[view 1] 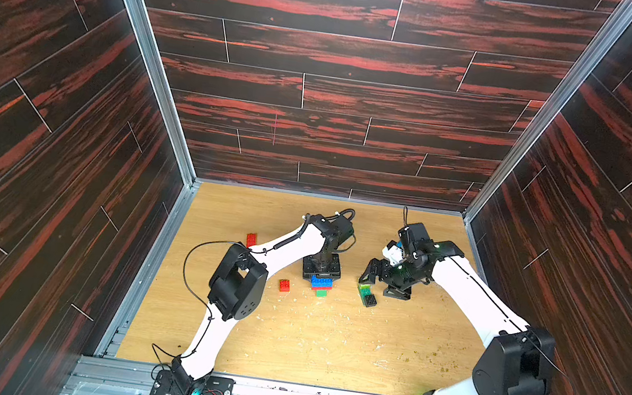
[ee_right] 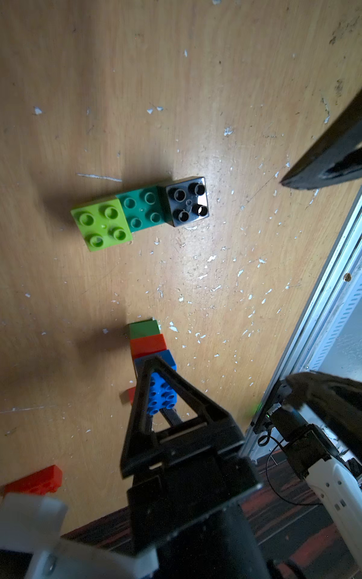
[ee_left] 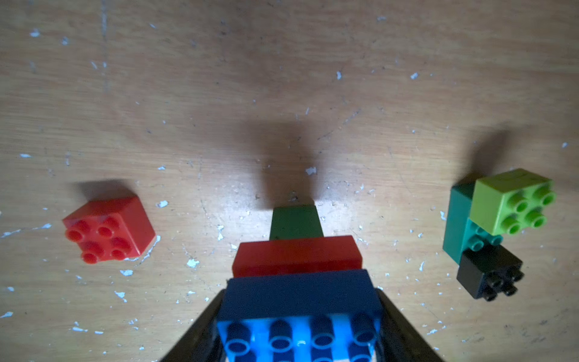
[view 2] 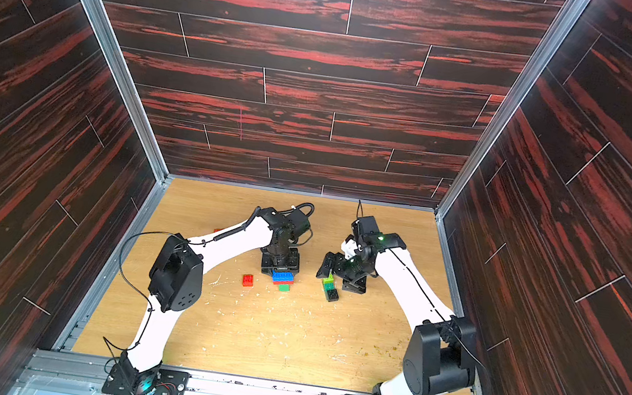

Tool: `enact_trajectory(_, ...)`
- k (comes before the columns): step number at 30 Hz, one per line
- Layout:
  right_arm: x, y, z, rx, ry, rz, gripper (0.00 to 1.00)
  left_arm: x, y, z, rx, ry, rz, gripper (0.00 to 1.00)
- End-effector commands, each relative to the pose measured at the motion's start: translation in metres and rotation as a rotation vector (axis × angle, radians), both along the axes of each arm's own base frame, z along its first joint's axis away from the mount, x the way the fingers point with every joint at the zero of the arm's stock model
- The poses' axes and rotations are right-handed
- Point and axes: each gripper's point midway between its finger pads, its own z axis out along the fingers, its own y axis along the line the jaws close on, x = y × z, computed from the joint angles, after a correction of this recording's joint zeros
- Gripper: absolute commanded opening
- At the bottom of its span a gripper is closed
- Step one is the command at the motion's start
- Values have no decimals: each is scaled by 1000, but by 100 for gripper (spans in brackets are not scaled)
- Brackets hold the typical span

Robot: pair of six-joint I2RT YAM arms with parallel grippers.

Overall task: Assemble a carrot with lego
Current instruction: Assemble the lego brick with the lego brick.

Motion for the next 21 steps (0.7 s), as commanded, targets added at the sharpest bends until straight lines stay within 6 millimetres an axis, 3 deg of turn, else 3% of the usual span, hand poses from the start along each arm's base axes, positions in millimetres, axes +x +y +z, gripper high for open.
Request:
enact_trajectory(1,-2,0,3,5,4,14,92,-17,-3,-14,-10,78,-26,32)
enact_trajectory(6,1,0,4,1,1,14,92,-21,-7,-21,-14,95,-47,32)
enact_trajectory(14,6,1,5,-5,-1,11,92,-14,12,-23,112,41,-84,30)
enact_trajectory(21,8,1,3,-6,2,11,92,-21,17,-31,184,71,-134,28)
